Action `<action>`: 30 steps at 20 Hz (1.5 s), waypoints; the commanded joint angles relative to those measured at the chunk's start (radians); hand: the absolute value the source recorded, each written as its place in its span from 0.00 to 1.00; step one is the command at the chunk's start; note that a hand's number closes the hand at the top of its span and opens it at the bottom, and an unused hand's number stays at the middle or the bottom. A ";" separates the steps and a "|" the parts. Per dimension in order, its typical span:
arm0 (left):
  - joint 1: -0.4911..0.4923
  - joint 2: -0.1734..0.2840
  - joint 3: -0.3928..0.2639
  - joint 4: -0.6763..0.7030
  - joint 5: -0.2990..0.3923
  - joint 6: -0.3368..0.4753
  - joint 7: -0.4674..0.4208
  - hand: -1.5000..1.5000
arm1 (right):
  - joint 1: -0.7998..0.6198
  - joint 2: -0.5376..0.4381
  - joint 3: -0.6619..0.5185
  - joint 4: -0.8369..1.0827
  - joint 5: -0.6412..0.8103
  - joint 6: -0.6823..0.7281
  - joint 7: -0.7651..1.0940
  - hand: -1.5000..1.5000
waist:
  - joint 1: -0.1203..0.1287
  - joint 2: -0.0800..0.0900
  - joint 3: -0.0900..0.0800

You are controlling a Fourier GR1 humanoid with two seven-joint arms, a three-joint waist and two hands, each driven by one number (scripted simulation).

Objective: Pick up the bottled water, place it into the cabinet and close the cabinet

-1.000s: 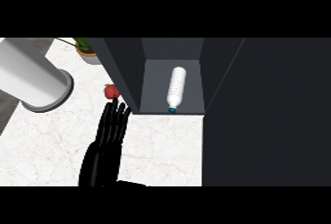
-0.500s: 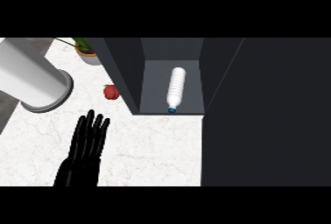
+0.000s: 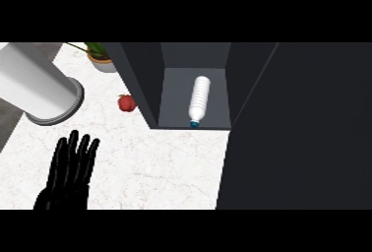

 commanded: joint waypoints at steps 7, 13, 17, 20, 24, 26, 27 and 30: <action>0.106 0.080 0.076 -0.040 0.064 -0.111 -0.041 0.00 | -0.303 0.162 0.254 -0.009 0.210 -0.108 0.231 1.00 | 0.026 0.003 -0.003; 0.126 0.097 0.120 -0.048 0.097 -0.133 -0.037 0.00 | -0.450 0.163 0.307 0.063 0.225 -0.205 0.290 1.00 | 0.017 0.001 -0.003; 0.165 0.119 0.122 -0.067 0.105 -0.176 -0.053 0.00 | -0.532 0.161 0.272 0.106 0.211 -0.229 0.301 1.00 | 0.039 0.003 -0.004; 0.149 0.130 0.141 -0.049 0.111 -0.198 -0.055 0.00 | -0.562 0.160 0.262 0.117 0.172 -0.229 0.312 1.00 | 0.040 0.011 -0.005; 0.168 0.126 0.124 -0.089 0.110 -0.196 -0.052 0.00 | -0.579 0.159 0.247 0.132 0.152 -0.217 0.333 1.00 | 0.059 0.011 -0.004; 0.171 0.144 0.148 -0.079 0.120 -0.220 -0.059 0.00 | -0.588 0.159 0.228 0.123 0.144 -0.208 0.333 1.00 | 0.067 0.014 -0.006; 0.162 0.135 0.153 -0.092 0.117 -0.198 -0.057 0.00 | -0.596 0.159 0.230 0.130 0.140 -0.203 0.342 1.00 | 0.066 0.015 -0.005; 0.167 0.158 0.169 -0.088 0.131 -0.217 -0.042 0.00 | -0.598 0.159 0.217 0.131 0.125 -0.197 0.336 1.00 | 0.071 0.019 -0.005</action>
